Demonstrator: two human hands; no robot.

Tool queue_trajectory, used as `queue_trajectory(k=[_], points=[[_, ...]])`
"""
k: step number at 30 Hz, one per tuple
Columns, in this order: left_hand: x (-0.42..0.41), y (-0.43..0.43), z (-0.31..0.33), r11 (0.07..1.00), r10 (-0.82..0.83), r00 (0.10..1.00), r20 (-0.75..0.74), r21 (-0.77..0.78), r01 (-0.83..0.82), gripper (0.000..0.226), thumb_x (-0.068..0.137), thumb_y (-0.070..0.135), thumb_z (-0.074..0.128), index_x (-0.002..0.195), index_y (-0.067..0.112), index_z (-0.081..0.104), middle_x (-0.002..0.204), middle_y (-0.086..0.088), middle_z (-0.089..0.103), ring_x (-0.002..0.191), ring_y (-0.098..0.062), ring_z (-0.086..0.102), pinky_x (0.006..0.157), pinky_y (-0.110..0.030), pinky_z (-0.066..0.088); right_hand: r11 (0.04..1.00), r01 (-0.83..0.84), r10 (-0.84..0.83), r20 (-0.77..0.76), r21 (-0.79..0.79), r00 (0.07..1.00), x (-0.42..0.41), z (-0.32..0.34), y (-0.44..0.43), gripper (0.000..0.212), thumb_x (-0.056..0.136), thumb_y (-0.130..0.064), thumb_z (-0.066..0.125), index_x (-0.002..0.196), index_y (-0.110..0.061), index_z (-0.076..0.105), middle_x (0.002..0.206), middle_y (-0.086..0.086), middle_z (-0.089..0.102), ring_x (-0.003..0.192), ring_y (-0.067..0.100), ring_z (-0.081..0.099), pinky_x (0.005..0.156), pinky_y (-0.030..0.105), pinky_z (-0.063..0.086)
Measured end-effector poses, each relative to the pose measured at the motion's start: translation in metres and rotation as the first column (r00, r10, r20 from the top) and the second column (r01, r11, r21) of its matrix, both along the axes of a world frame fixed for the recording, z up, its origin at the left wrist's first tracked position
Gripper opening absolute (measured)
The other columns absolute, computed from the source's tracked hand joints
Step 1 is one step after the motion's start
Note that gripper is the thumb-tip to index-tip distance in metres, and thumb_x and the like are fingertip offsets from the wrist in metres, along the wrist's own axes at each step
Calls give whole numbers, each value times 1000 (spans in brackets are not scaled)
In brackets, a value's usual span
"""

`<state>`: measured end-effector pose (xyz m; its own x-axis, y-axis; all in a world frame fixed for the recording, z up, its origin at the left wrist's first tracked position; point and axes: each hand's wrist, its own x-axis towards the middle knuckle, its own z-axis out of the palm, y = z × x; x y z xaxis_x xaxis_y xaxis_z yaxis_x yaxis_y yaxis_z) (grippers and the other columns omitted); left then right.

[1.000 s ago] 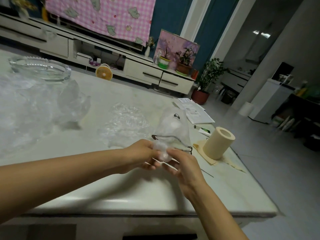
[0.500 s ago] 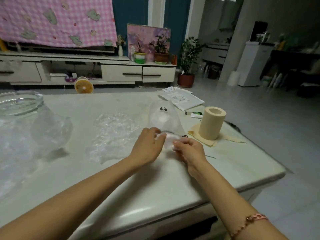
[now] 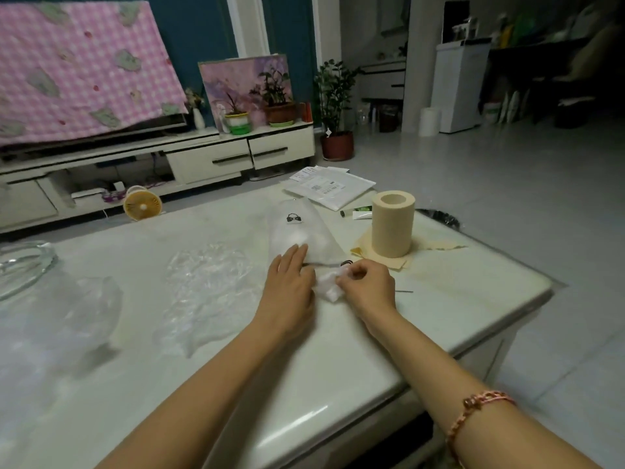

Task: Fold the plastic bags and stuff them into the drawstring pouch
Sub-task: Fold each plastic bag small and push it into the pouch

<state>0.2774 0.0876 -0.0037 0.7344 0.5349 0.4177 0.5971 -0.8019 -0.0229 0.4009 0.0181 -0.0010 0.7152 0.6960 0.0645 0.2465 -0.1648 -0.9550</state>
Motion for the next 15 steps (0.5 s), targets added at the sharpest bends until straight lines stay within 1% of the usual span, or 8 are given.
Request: queue_trajectory(k=[2,4,7,8,10,12,14,15], points=[[1,5,-3,999,9,1000,1,30,-9,46,66,13,29,87,-2,68,116,-28,62,100,-43,63,78,-53,53,1000,-16,16,18,9,1000,3,-2,0,6,77,-12,68,76,-16,65,79,-1,64,82,18,58,68,24,38],[3,6,-4,999,-15,1000,14,36,14,54,68,11,30,102,-9,66,119,-28,60,100,-43,63,79,-52,54,1000,4,-6,132,16,991,6,-6,0,3,76,-15,70,79,-14,69,92,4,65,94,21,57,75,25,39],[4,-3,0,996,-86,993,85,0,86,53,74,6,30,112,-14,60,123,-29,57,104,-43,61,92,-40,49,993,59,-92,340,105,936,6,-3,1,10,75,-17,74,79,-8,71,116,8,57,114,23,47,92,25,31],[5,-7,2,992,-121,985,123,-6,123,51,75,5,31,114,-15,58,124,-29,56,106,-43,60,98,-39,42,990,45,-93,384,132,918,5,0,2,11,75,-16,76,78,-6,71,124,8,55,119,24,45,96,25,28],[6,-16,4,980,-193,965,176,-16,198,49,79,5,32,118,-14,56,127,-28,54,111,-40,56,101,-36,38,989,-13,-56,450,148,891,4,3,4,9,75,-12,75,76,-6,69,134,8,52,125,24,43,99,25,27],[6,-22,3,963,-252,939,234,-29,266,48,82,5,33,122,-12,53,129,-27,52,119,-33,48,103,-32,36,983,-49,-51,516,179,855,5,2,6,7,75,-4,70,75,-5,63,126,10,59,117,27,53,95,27,32],[5,-26,1,951,-289,920,264,-30,308,47,84,4,34,125,-12,51,131,-27,51,120,-29,42,104,-29,33,959,-67,-132,644,275,753,6,-3,9,11,70,2,59,77,-5,55,91,12,67,82,32,65,74,30,41],[4,-28,0,946,-301,915,268,-35,322,48,84,4,33,126,-12,50,131,-26,51,121,-28,41,105,-29,32,952,-76,-171,717,298,676,6,-5,9,15,68,-1,52,81,-8,51,76,10,63,67,31,62,65,28,38]])
